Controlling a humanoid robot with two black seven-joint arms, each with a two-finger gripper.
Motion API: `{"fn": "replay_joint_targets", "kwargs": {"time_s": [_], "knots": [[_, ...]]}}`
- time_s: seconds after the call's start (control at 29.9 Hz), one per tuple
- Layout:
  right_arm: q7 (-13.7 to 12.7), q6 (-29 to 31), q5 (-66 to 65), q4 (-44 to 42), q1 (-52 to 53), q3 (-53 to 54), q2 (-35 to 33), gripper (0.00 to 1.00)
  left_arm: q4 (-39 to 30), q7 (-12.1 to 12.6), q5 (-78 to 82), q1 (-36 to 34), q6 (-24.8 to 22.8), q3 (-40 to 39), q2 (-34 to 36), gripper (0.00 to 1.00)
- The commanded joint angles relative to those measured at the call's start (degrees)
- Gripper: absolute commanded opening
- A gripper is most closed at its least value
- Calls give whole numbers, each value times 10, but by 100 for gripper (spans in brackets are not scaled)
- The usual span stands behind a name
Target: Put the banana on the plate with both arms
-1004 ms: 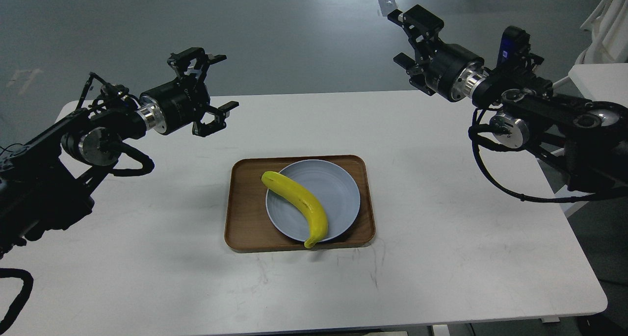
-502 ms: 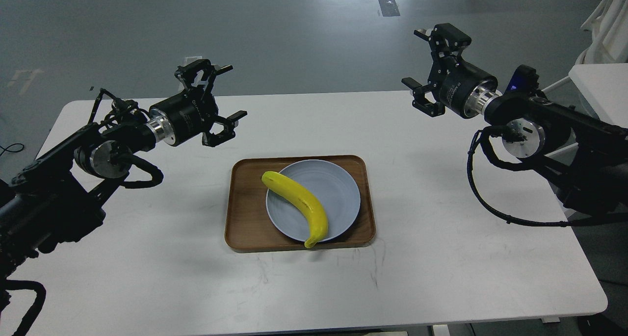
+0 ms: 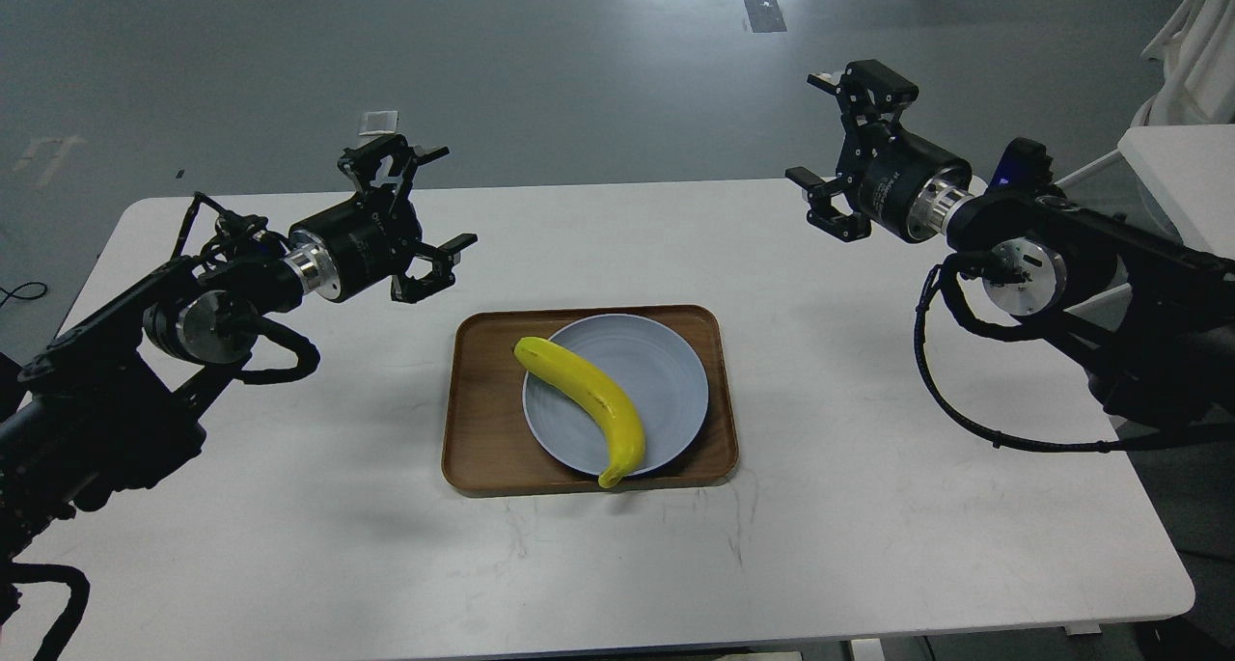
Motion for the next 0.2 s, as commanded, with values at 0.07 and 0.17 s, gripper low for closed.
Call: {"fn": "replay_joint_targets", "kwargs": {"time_s": [0.07, 0.17], "knots": [[3, -2, -3, -2, 0, 0, 3, 100, 0, 0, 0, -6, 0, -13, 0, 98], [6, 0, -3, -1, 1, 1, -1, 100, -1, 0, 0, -6, 1, -13, 0, 98]]}}
